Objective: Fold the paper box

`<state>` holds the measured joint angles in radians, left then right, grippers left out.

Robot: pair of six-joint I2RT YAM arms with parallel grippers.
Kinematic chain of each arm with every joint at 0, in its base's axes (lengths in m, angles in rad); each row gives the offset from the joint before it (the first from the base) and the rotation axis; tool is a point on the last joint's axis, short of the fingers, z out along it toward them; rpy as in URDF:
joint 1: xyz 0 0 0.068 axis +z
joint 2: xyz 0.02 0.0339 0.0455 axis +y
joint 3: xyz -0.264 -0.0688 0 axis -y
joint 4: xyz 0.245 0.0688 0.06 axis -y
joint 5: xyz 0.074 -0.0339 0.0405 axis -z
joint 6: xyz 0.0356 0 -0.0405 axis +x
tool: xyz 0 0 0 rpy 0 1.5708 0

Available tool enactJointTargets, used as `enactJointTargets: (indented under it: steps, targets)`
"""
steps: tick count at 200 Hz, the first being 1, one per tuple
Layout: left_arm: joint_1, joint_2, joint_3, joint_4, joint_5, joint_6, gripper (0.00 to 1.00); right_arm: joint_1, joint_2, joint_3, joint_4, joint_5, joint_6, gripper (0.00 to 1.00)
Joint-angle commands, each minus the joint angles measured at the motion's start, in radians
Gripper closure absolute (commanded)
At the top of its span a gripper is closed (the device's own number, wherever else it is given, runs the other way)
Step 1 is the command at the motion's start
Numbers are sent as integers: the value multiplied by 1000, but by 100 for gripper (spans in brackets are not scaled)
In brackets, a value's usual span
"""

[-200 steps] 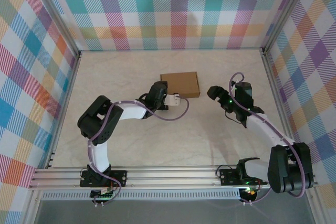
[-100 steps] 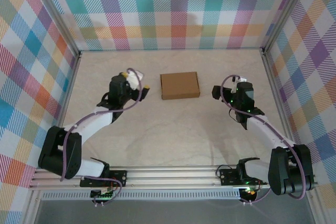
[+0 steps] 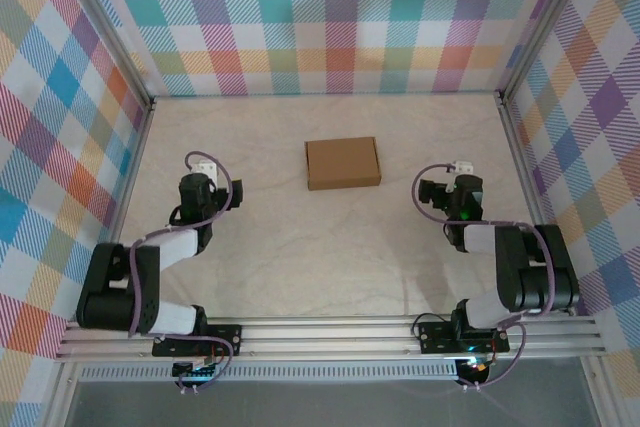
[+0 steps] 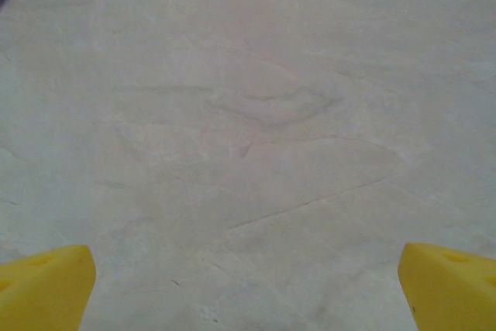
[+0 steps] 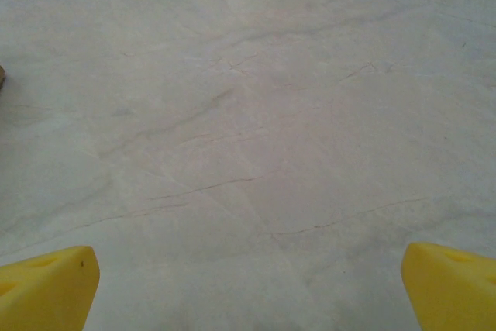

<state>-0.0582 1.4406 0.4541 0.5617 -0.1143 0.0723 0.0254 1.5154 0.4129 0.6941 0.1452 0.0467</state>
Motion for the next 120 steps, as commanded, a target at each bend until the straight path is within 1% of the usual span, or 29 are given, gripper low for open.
enactJointTargets:
  steps: [1, 120]
  targets:
    - [13, 114, -5, 189, 65, -54, 0, -2, 13, -10, 146, -78, -22, 0]
    - [4, 110, -5, 183, 52, -46, 0, -6, 19, -9, 151, -91, -24, 0]
